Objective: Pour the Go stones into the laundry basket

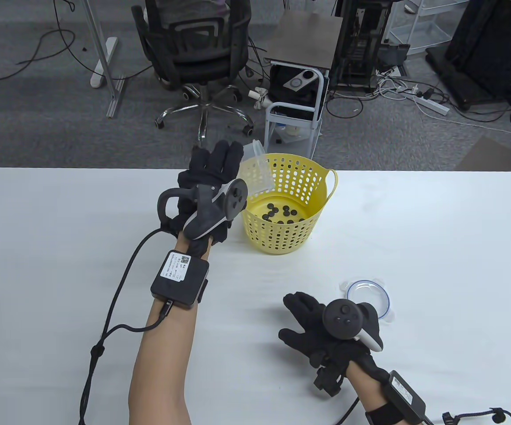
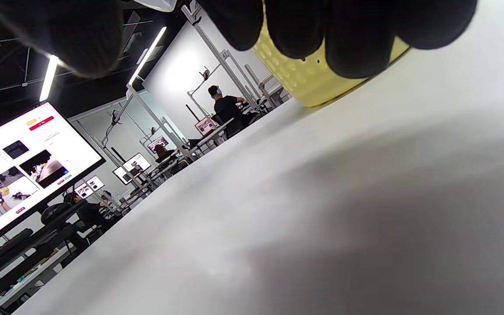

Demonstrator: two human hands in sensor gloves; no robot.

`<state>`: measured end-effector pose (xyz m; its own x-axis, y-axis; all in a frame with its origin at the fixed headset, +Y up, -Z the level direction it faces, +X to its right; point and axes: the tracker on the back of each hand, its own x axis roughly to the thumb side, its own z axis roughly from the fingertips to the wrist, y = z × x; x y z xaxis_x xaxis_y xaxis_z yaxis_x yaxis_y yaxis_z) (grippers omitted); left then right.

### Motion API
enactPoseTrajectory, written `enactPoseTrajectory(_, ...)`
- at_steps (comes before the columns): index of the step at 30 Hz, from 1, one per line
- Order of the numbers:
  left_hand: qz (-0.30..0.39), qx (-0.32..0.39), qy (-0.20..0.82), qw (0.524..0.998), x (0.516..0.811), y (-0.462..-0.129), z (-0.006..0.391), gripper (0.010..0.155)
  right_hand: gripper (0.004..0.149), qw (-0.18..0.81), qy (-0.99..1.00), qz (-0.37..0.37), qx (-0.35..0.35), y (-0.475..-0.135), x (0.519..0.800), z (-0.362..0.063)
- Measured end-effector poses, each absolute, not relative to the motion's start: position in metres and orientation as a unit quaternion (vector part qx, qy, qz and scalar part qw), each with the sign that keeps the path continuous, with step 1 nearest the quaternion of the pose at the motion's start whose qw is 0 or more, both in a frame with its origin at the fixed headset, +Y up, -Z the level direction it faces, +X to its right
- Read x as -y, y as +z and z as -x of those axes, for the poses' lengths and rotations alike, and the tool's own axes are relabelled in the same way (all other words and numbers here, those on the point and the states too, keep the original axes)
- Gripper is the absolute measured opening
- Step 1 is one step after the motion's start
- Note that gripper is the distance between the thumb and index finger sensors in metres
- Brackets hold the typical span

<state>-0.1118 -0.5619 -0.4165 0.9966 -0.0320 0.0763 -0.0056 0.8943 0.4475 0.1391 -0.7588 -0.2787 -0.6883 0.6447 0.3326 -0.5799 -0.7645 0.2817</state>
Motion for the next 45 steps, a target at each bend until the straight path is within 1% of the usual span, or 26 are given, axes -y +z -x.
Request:
enactPoseTrajectory(5,-0.216,0.034,0.127,0.967,0.575,-0.404,0.117,0.125,0.084,0.330,0.916,-0.213,-0.077,-0.279,0.759,-0.139)
enactPoseTrajectory(9,-0.198,0.038,0.211,0.956,0.589,-0.392,0.122,0.125,0.084,0.332,0.916,-0.211,-0.079,-0.278,0.759,-0.139)
enactPoseTrajectory(12,-0.183,0.038,0.275,0.943,0.604,-0.379,0.127,0.125,0.084,0.333,0.916,-0.211,-0.079,-0.278,0.759,-0.139)
enactPoseTrajectory(14,-0.168,0.042,0.328,0.929,0.617,-0.367,0.132,0.125,0.084,0.335,0.916,-0.209,-0.077,-0.278,0.759,-0.140)
enactPoseTrajectory(18,-0.139,0.044,0.400,0.905,0.644,-0.347,0.142,0.124,0.085,0.335,0.917,-0.205,-0.075,-0.278,0.760,-0.141)
enactPoseTrajectory(26,-0.086,0.034,0.473,0.876,0.700,-0.311,0.161,0.124,0.085,0.347,0.912,-0.204,-0.080,-0.278,0.764,-0.140)
enactPoseTrajectory(31,-0.045,0.047,0.493,0.868,0.723,-0.292,0.161,0.125,0.086,0.373,0.902,-0.206,-0.069,-0.277,0.763,-0.141)
enactPoseTrajectory(36,0.007,0.078,0.514,0.854,0.741,-0.276,0.150,0.124,0.086,0.419,0.880,-0.213,-0.065,-0.275,0.760,-0.139)
enactPoseTrajectory(40,0.034,0.112,0.508,0.853,0.747,-0.273,0.137,0.124,0.087,0.464,0.857,-0.220,-0.049,-0.271,0.756,-0.138)
enactPoseTrajectory(45,0.070,0.175,0.487,0.853,0.759,-0.273,0.125,0.123,0.091,0.510,0.833,-0.215,-0.030,-0.268,0.753,-0.137)
